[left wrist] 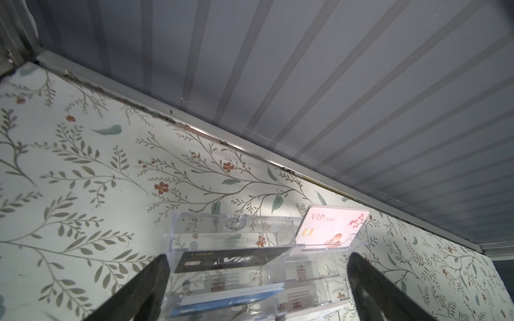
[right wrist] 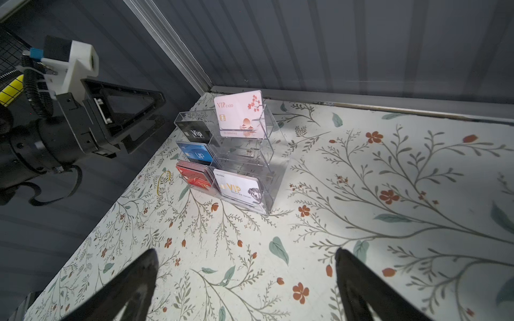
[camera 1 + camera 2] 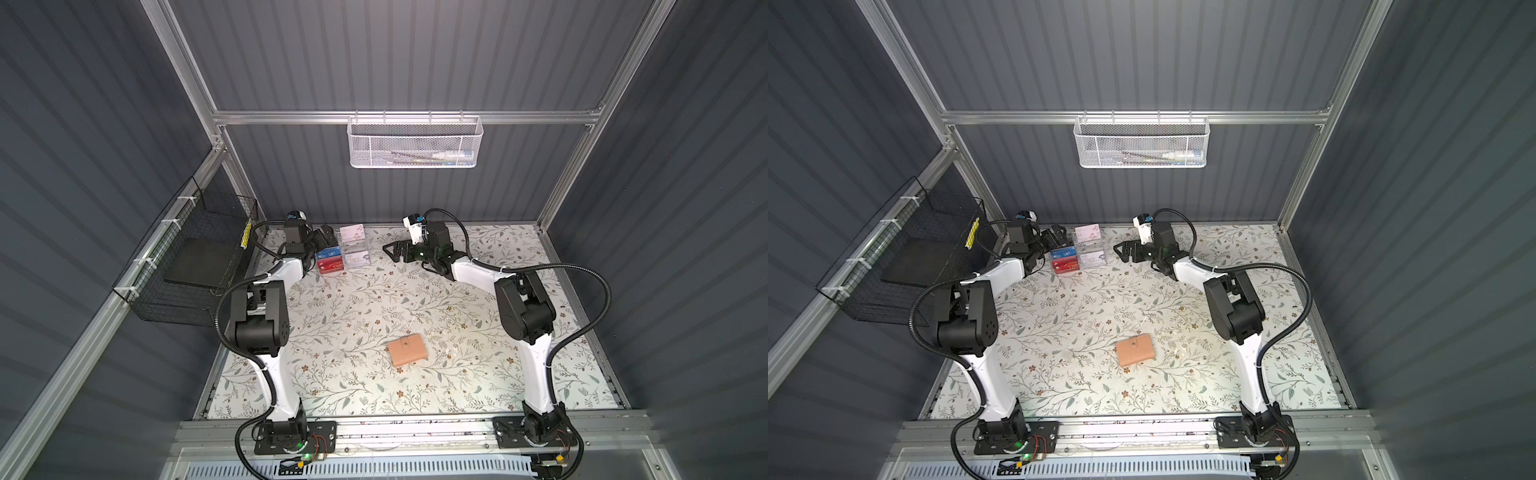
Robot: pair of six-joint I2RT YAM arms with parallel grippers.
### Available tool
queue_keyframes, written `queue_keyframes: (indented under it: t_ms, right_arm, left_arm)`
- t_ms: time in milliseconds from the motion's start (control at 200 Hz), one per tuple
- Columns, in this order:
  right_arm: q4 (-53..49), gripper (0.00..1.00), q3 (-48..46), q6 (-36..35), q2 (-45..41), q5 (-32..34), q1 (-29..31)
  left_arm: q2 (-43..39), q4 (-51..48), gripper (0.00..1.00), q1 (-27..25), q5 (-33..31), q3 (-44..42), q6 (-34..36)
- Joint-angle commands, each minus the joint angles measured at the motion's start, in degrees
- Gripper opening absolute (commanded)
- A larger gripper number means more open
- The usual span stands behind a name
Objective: Take the credit cards out of the card holder
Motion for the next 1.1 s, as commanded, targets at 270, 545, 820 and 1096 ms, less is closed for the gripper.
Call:
queue_keyframes:
  t_ms: [270,545,820,1096]
  right_arm:
    - [1.8,0.99,-0.2,-0.4,-0.3,-1.1,0.3]
    - [1.9,0.99,-1.1,-0.7,-0.3,-1.2,0.0]
    - [3.0,0.99,-2.4,-0.1,-0.6,-1.2,-0.3]
    - [4.1,0.99,-3.5,0.9,-1.3,-1.2,-0.8]
  left_arm:
    - [5.7,-6.4,1.00,0.5,-8.3,10.8,6.9]
    - [10.8,-6.3,1.00,0.5,-5.8,14.9,8.7]
    - [13.2,-3.6,1.00,0.5,-1.5,14.8,8.4]
    - [14.6,-2.4,1.00,-0.5,1.3,14.5,7.7]
